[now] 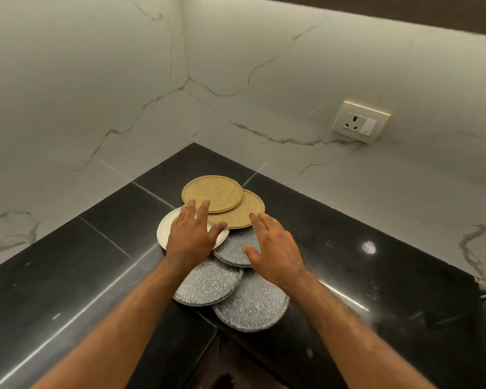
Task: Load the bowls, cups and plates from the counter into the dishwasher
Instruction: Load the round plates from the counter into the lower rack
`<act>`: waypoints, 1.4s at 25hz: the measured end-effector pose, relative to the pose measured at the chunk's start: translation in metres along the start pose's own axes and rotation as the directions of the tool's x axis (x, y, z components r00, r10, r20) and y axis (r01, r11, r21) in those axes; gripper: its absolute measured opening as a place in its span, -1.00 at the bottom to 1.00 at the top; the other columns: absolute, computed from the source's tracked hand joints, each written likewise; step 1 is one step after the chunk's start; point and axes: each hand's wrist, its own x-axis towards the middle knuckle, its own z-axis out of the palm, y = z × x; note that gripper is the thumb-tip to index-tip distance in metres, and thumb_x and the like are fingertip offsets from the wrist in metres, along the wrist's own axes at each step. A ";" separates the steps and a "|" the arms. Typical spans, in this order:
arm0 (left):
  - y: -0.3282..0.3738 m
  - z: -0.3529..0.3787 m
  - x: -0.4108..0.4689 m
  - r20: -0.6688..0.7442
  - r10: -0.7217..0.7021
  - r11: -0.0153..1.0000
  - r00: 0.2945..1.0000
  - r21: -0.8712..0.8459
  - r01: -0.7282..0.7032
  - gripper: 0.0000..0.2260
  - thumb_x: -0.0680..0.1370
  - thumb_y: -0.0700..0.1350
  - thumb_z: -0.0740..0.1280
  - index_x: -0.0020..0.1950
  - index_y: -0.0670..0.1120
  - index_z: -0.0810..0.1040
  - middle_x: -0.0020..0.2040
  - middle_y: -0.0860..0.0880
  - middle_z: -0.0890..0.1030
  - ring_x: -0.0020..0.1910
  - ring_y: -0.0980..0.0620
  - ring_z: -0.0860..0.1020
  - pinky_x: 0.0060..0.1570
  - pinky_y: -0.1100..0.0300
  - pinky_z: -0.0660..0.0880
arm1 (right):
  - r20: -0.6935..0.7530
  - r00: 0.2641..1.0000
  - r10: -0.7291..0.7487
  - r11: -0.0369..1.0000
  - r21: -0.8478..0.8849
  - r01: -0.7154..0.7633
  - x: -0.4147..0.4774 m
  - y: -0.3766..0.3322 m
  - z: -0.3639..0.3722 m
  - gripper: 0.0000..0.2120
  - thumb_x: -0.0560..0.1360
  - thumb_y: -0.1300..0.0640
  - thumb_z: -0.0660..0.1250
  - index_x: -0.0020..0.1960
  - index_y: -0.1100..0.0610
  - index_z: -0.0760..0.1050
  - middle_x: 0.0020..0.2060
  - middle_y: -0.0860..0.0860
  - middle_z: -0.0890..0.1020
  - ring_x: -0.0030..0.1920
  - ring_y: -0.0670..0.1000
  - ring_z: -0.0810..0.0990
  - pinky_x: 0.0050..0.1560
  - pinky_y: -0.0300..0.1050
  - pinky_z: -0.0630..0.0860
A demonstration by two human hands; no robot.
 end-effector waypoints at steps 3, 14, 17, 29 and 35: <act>-0.013 0.030 0.058 0.068 -0.088 0.996 0.994 0.005 0.088 -0.31 0.63 0.35 0.10 0.62 -0.04 0.23 0.61 -0.24 0.23 0.58 -0.25 0.23 0.45 -0.19 0.32 | 0.119 0.991 0.053 0.998 -0.048 -0.047 0.058 0.009 0.033 -0.24 0.56 -0.16 0.32 0.62 0.02 0.05 0.59 0.06 0.19 0.57 0.10 0.19 0.50 0.15 0.27; -0.024 0.075 0.165 0.225 -0.619 0.688 0.752 -0.306 0.658 -0.17 0.52 0.08 0.50 0.60 -0.16 0.09 0.45 -0.33 0.35 0.32 -0.35 0.50 0.19 -0.17 0.52 | 0.195 0.715 0.671 0.614 0.396 -0.683 0.135 0.034 0.087 -0.21 0.51 0.00 0.46 0.59 0.09 0.12 0.38 0.09 0.38 0.31 0.14 0.49 0.21 0.01 0.53; -0.032 0.083 0.178 0.251 -0.689 0.568 0.680 -0.397 0.721 -0.19 0.47 -0.09 0.55 0.56 -0.14 0.14 0.44 -0.30 0.40 0.33 -0.32 0.49 0.20 -0.13 0.53 | 0.508 0.456 0.731 -0.054 0.709 -0.703 0.155 0.040 0.098 -0.24 0.52 0.15 0.45 0.59 0.14 0.11 0.32 0.11 0.47 0.20 0.13 0.56 0.16 0.05 0.60; -0.061 0.078 0.175 0.433 -0.702 0.087 0.565 -0.735 0.672 -0.66 0.34 -0.29 0.59 0.04 -0.19 0.57 -0.05 -0.22 0.72 -0.33 -0.09 0.63 -0.48 0.17 0.51 | 0.625 0.481 0.615 -0.421 0.776 -0.471 0.150 0.048 0.098 -0.77 0.47 0.54 0.28 0.00 0.27 0.52 0.04 0.22 0.66 -0.02 0.14 0.66 -0.15 -0.02 0.62; -0.029 0.035 0.116 0.489 -0.522 0.006 0.699 -0.817 0.577 -0.68 0.45 -0.38 0.49 0.13 -0.16 0.52 0.00 -0.18 0.70 -0.20 -0.11 0.67 -0.38 0.13 0.52 | 0.616 0.659 0.433 -0.521 0.767 -0.375 0.089 0.058 0.056 -0.54 0.36 0.53 0.26 0.22 0.25 0.46 0.20 0.17 0.60 0.12 0.17 0.61 -0.08 0.07 0.65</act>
